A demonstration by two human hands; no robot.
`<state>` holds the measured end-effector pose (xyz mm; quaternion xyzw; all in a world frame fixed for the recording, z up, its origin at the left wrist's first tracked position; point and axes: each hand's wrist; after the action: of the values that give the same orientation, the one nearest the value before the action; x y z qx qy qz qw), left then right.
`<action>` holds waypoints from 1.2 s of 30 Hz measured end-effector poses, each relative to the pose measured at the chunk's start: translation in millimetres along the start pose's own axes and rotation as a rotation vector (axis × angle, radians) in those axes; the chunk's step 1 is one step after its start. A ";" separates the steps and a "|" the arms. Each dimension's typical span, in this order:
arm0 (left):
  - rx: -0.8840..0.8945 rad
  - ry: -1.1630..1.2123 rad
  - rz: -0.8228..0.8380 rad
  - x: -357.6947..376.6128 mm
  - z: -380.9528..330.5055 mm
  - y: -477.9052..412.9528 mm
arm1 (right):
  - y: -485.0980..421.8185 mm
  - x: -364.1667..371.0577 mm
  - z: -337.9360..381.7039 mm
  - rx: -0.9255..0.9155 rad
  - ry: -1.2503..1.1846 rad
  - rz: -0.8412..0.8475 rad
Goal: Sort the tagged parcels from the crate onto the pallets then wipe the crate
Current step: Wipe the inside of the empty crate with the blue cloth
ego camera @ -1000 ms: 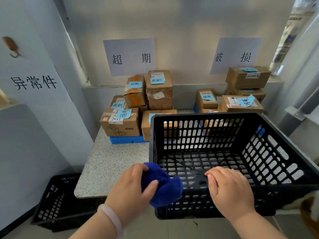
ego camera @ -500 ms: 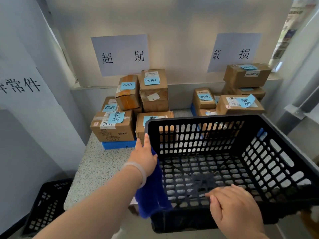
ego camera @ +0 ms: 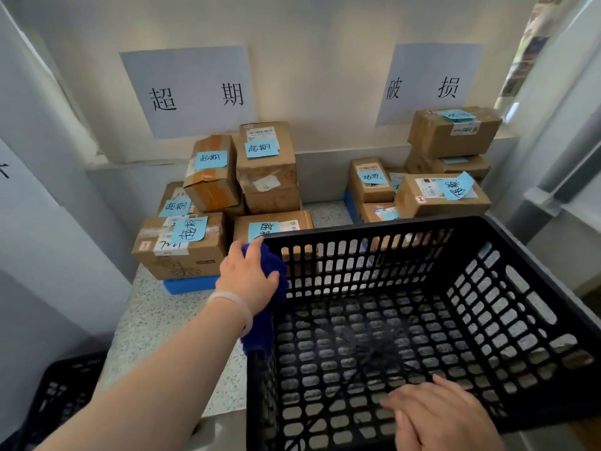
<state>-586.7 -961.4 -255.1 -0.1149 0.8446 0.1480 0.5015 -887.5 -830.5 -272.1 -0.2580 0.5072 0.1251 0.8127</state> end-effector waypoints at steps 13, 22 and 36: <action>-0.096 -0.045 0.120 0.9 -5.6 -22.2 | -5.2 -0.8 1.0 0.006 -0.014 0.008; 0.023 -0.158 0.031 0.2 -26.9 -63.0 | -10.1 6.7 2.2 0.059 -0.025 0.042; 0.043 0.996 -0.165 -81.5 -63.8 15.8 | -19.7 -13.6 12.6 0.080 -0.012 0.152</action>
<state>-605.6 -966.3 -152.3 -0.2278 0.9723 0.0178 0.0498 -874.9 -839.3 -249.8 -0.1854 0.5248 0.1676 0.8137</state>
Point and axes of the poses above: each hand's wrist, its own y-axis away from the middle knuckle, its own x-axis out of the palm, z = x × y, and after that the axes turned 3 degrees about -x, right-handed
